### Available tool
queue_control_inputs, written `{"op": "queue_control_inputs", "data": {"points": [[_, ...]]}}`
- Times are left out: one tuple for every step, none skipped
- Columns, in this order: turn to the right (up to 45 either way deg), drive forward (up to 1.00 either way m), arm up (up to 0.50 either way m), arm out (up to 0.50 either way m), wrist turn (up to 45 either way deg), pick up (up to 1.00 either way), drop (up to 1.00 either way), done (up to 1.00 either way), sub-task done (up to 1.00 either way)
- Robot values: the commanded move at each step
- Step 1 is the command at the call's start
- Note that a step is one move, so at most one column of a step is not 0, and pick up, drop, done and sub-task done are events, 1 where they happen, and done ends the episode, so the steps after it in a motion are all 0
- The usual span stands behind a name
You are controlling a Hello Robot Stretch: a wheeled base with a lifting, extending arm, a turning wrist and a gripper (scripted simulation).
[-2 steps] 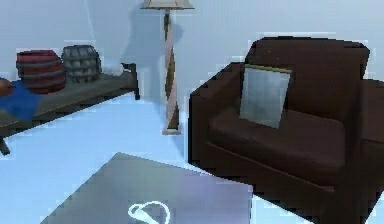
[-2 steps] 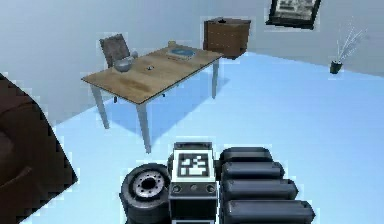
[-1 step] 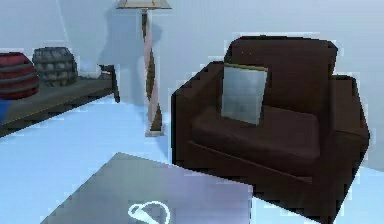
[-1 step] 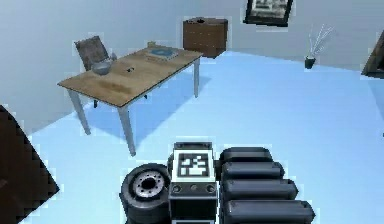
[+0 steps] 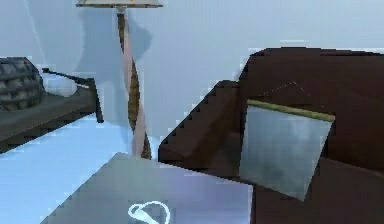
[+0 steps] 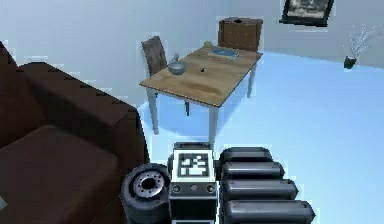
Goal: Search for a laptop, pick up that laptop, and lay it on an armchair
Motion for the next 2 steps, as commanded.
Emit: {"op": "queue_control_inputs", "data": {"points": [[-21.0, 0.0, 0.0, 0.0, 0.0, 0.0, 0.0, 0.0, 0.0], [12.0, 0.0, 0.0, 0.0, 0.0, 0.0, 0.0, 0.0, 0.0]]}}
